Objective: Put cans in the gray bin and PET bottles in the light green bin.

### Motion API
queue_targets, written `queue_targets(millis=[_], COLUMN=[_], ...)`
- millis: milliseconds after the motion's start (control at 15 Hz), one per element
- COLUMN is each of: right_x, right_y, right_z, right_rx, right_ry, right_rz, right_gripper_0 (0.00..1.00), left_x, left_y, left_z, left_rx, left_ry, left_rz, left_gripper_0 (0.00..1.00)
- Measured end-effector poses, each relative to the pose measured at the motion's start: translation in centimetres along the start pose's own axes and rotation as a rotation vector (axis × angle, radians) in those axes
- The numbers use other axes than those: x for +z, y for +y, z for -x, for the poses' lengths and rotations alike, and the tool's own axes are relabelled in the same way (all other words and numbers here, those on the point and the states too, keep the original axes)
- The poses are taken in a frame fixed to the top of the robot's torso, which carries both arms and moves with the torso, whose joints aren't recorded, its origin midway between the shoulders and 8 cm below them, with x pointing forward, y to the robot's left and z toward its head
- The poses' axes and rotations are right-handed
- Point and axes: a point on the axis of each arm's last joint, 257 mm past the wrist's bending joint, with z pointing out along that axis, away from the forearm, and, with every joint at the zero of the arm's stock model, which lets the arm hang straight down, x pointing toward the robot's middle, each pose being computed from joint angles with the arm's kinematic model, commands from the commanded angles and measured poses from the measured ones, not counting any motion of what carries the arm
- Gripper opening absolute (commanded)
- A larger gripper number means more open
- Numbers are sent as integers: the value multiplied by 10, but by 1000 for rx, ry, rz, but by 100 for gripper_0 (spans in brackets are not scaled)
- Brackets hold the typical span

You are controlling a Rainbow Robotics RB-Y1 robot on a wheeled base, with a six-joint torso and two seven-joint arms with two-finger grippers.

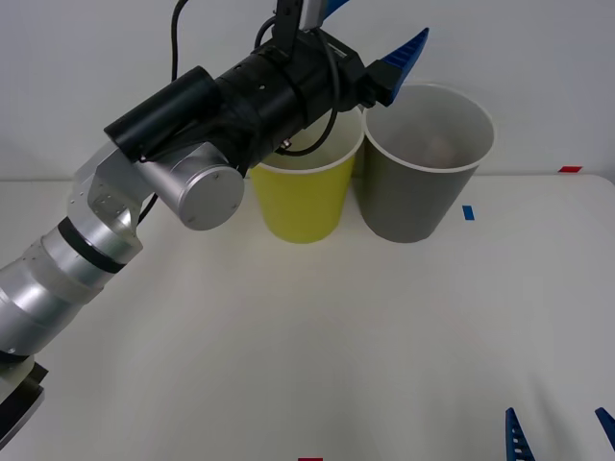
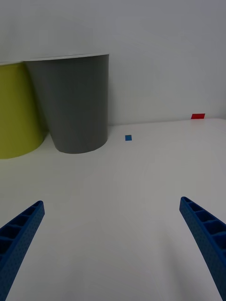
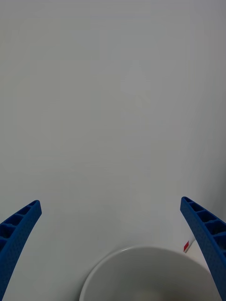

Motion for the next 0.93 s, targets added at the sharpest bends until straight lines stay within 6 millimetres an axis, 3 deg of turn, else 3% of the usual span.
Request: queue_targets(millis=[733, 933], right_x=[0, 0], right_y=[0, 0], right_z=[0, 0], right_rx=[0, 0], right_ry=[0, 0], right_rz=[0, 0], right_gripper_0=[100, 100], left_x=[-102, -131], left_y=[52, 58], left_z=[-25, -30], left_rx=[56, 42], left_ry=[-29, -32], left_rz=[105, 139], left_gripper_0=[100, 100])
